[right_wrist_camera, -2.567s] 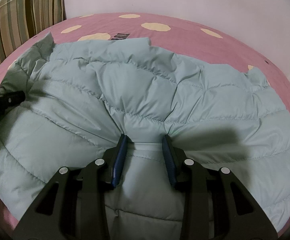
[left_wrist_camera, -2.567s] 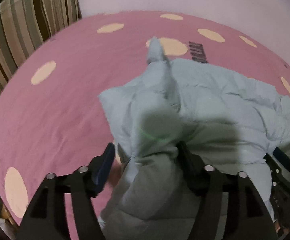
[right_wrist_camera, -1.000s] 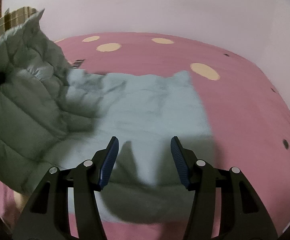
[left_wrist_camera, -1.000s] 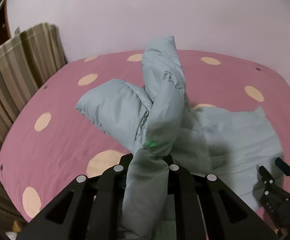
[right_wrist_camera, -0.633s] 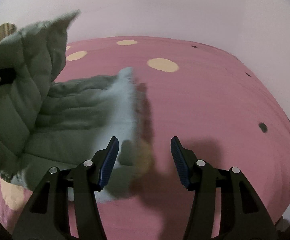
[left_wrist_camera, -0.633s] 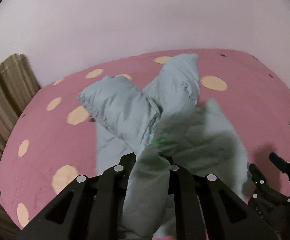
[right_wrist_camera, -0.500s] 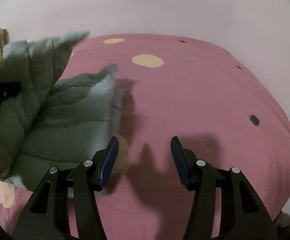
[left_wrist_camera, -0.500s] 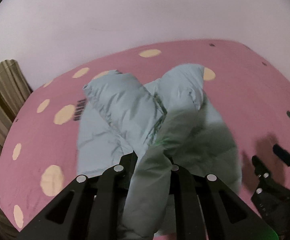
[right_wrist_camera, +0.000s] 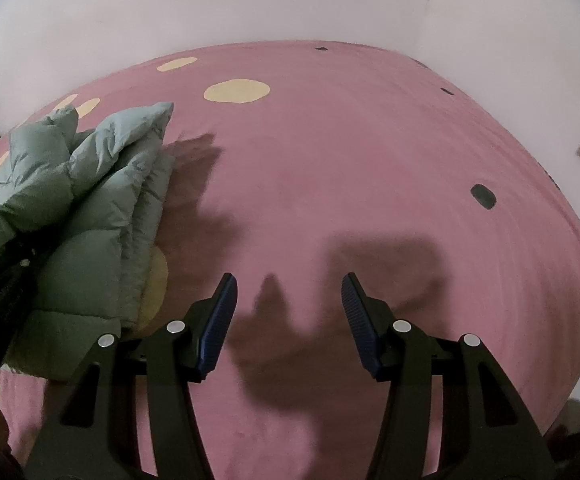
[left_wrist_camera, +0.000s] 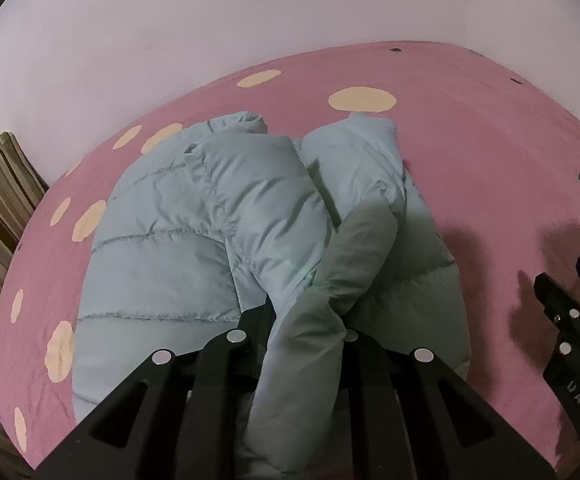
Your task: Fold large clothes
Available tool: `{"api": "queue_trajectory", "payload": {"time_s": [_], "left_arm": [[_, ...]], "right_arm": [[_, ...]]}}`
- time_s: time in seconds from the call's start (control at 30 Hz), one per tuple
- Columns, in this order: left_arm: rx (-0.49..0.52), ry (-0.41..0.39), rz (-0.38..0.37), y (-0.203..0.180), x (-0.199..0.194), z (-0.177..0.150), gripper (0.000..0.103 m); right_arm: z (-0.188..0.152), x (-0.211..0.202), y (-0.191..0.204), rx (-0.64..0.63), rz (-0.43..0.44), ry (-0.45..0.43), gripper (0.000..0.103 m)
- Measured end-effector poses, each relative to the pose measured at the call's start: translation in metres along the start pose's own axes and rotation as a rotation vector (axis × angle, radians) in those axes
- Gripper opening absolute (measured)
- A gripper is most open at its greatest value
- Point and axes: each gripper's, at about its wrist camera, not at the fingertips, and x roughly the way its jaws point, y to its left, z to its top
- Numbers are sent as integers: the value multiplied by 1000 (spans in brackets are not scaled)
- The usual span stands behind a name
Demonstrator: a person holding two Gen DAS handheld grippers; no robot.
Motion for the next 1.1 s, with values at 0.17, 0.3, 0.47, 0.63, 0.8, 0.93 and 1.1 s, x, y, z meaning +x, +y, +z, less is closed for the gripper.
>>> {"api": "queue_trajectory", "payload": {"time_s": [0.17,0.3,0.47,0.63,0.8,0.93,1.1], "left_arm": [[6,-5,-9,-2,1,-2,12],[-6,-5,-33,2,-5,-2,17],[-26,-21,-83,2,-17,-2,34],[-56,-41,-159,3,-37,0,53],[-81,-91,-249,10,-72,4,55],[-93,-156,-249,29,-100,4,64],[-172,-181,-199,76,-111,-4,65]], "right_arm": [[2,2,0,0,-11,4,54],[1,0,-1,-3,-23,6,54],[1,-4,-5,2,-40,4,54],[-1,-9,-6,2,-55,3,54],[-1,-14,-5,-4,-66,0,54],[1,-19,0,-19,-66,-10,54],[3,-28,14,-44,-59,-25,54]]}}
